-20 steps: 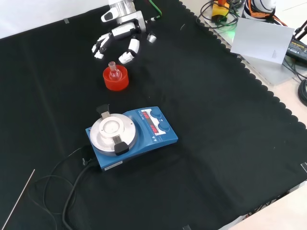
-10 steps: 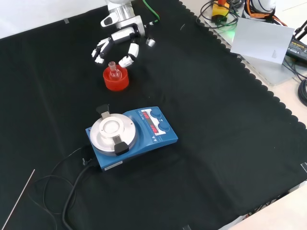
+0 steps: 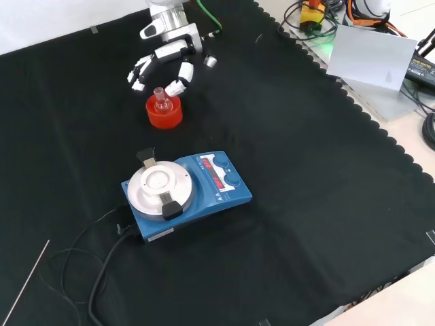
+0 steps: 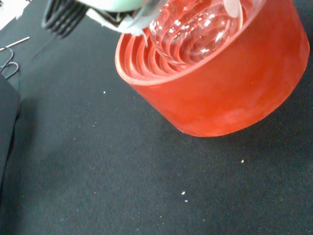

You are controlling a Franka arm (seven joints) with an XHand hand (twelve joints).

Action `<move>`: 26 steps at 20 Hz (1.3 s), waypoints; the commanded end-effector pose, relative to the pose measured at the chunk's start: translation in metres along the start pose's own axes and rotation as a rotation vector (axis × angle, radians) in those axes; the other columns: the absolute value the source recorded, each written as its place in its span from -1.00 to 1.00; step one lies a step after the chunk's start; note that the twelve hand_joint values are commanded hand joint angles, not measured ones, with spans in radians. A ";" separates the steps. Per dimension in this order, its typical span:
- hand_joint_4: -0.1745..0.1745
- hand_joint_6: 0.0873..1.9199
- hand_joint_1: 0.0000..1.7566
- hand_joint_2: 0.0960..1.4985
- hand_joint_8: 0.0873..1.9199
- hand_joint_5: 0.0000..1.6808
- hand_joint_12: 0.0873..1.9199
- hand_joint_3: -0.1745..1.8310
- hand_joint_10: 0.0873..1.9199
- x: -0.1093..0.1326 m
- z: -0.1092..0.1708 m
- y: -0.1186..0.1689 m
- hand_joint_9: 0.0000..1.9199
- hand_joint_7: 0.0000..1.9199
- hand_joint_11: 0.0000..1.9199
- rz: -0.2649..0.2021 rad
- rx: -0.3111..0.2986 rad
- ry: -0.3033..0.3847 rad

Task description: Pick up the round-bottom flask.

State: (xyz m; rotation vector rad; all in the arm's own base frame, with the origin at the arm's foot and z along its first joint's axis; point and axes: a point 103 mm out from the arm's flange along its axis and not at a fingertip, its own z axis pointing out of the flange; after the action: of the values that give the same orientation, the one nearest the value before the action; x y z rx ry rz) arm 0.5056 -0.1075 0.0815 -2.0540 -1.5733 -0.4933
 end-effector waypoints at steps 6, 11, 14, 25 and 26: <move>-0.25 -1.00 0.07 -0.26 -0.49 -0.30 0.25 -0.04 -0.39 0.005 0.010 0.005 -0.70 -0.88 -1.00 -0.009 0.012 0.005; -0.25 -1.00 0.07 -0.26 -0.49 -0.29 0.26 -0.04 -0.39 0.004 0.010 0.005 -0.70 -0.87 -1.00 -0.005 0.015 0.007; -0.24 -1.00 0.06 -0.25 -0.49 -0.27 0.26 -0.04 -0.39 0.003 0.010 0.005 -0.69 -0.87 -1.00 0.000 0.014 0.003; -0.16 -0.43 0.05 -0.16 -0.51 -0.25 0.31 -0.08 -0.42 0.004 0.009 0.005 -0.64 -0.82 -1.00 0.011 -0.021 -0.014; -0.14 -0.34 0.05 -0.14 -0.51 -0.24 0.32 -0.09 -0.42 0.004 0.009 0.005 -0.63 -0.81 -1.00 0.014 -0.030 -0.019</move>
State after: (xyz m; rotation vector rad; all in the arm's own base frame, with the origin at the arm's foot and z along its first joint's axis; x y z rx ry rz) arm 0.5113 -0.0992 0.0736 -2.0643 -1.5718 -0.4882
